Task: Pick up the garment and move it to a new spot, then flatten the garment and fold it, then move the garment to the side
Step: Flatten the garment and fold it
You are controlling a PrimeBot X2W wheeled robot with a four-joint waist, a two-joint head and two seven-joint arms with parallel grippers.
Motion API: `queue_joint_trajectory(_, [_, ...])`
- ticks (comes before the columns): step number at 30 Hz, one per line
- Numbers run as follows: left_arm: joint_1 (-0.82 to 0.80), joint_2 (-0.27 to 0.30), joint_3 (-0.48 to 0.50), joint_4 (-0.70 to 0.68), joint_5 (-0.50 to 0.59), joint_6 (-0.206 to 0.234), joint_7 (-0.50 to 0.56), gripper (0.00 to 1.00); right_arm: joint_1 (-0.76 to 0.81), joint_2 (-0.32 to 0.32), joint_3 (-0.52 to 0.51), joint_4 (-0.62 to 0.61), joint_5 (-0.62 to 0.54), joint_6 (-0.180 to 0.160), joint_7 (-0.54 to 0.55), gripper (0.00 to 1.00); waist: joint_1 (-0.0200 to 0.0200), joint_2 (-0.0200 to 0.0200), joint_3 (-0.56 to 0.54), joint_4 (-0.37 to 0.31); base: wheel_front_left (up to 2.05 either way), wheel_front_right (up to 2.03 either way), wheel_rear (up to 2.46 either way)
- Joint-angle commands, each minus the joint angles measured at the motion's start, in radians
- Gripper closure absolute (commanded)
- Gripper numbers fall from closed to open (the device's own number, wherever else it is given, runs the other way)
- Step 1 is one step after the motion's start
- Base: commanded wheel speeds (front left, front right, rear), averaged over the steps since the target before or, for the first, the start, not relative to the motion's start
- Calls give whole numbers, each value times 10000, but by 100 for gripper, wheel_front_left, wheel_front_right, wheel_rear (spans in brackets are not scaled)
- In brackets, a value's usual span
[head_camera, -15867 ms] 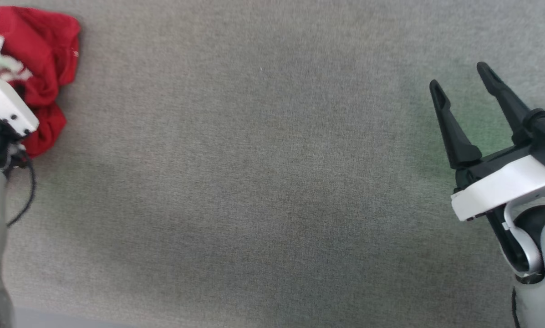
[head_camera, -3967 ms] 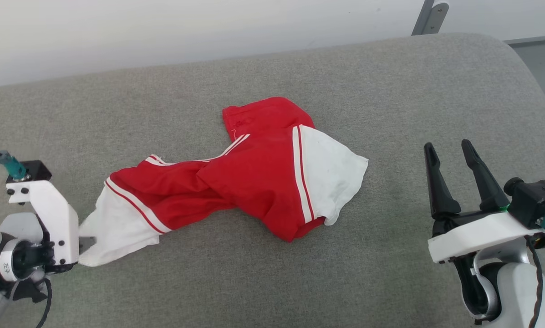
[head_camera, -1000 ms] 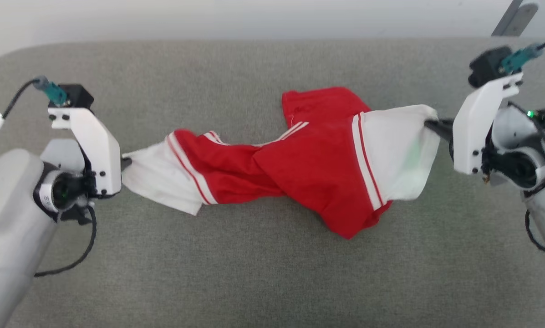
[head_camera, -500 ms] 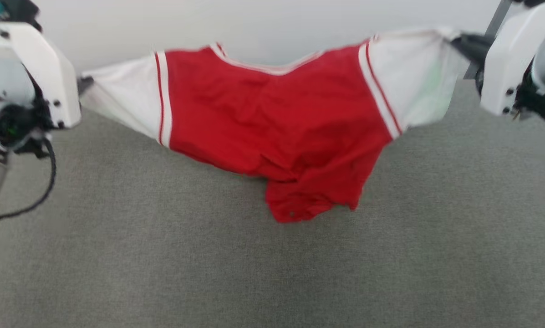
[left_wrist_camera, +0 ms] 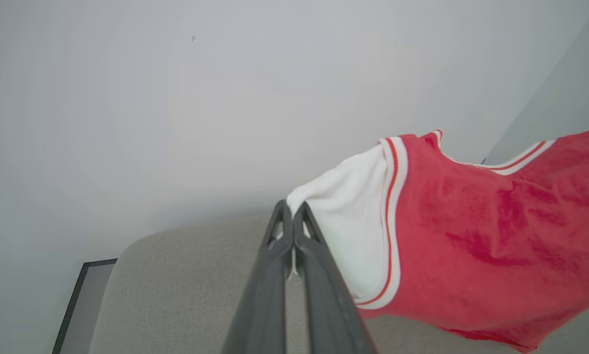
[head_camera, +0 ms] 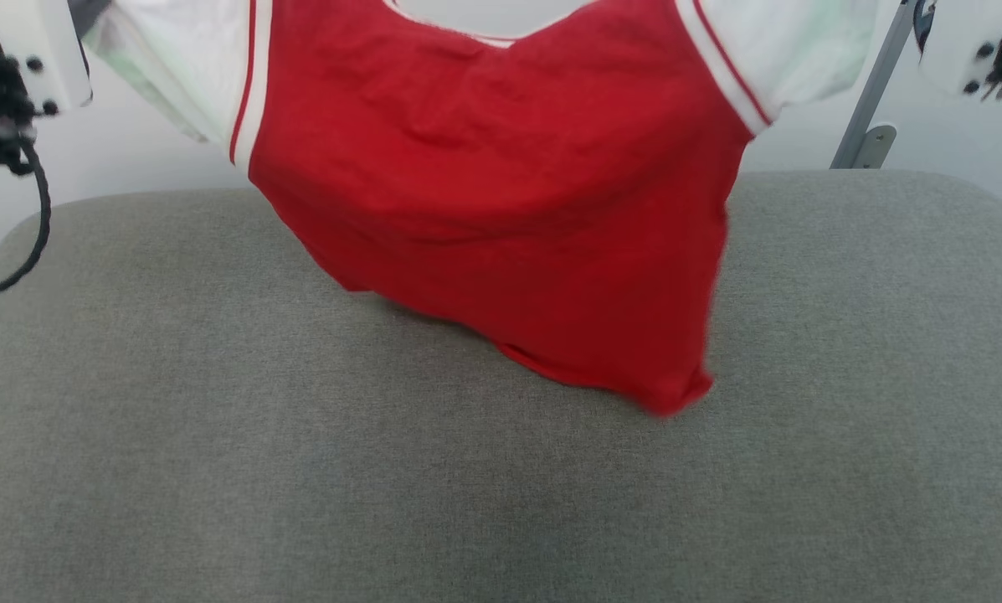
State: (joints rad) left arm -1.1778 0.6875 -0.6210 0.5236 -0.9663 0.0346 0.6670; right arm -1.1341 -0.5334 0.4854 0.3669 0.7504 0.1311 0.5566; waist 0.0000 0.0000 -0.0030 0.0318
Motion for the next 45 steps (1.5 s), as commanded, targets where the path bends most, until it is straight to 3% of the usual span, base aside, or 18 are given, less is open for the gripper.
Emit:
queue_joint_trajectory(1, [-194,-70,-5,42,122,-59,-62,100,-198,29,32,64,-35,-7,-103,100,0,0,1,1,0,0,0])
queue_joint_trajectory(8, [-872,-319,-59,354,248,-192,-139,100,-834,246,425,570,59,-7,-393,100,0,0,163,-40,0,0,0])
queue_joint_trajectory(15, [-1673,-762,-3,927,615,-329,-1117,100,-1765,586,700,1710,-652,-7,-1416,100,0,0,1165,-34,0,0,0])
queue_joint_trajectory(24, [-3722,-1683,17,2450,1572,-853,-3817,100,-3910,1786,683,4623,-2486,-7,-4587,100,0,0,2857,34,0,0,0])
queue_joint_trajectory(30, [-4964,-2008,-11,3213,2403,-1131,-6527,100,-5224,2223,-84,6363,-4299,-7,-7410,100,0,0,3389,144,0,0,0])
queue_joint_trajectory(32, [-5179,-2121,-12,3388,2615,-1244,-7459,100,-5553,2337,-368,6777,-4945,-7,-7872,100,0,0,3516,224,0,0,0])
queue_joint_trajectory(37, [-5011,-2249,-181,3982,2677,-1513,-8829,100,-5533,2641,-929,7358,-6025,-7,-8193,100,0,0,3705,400,0,0,0])
queue_joint_trajectory(45, [-3693,-2404,-780,4830,2387,-1647,-9012,100,-4460,2956,-1046,8092,-6240,-7,-8216,100,0,0,3758,628,0,0,0])
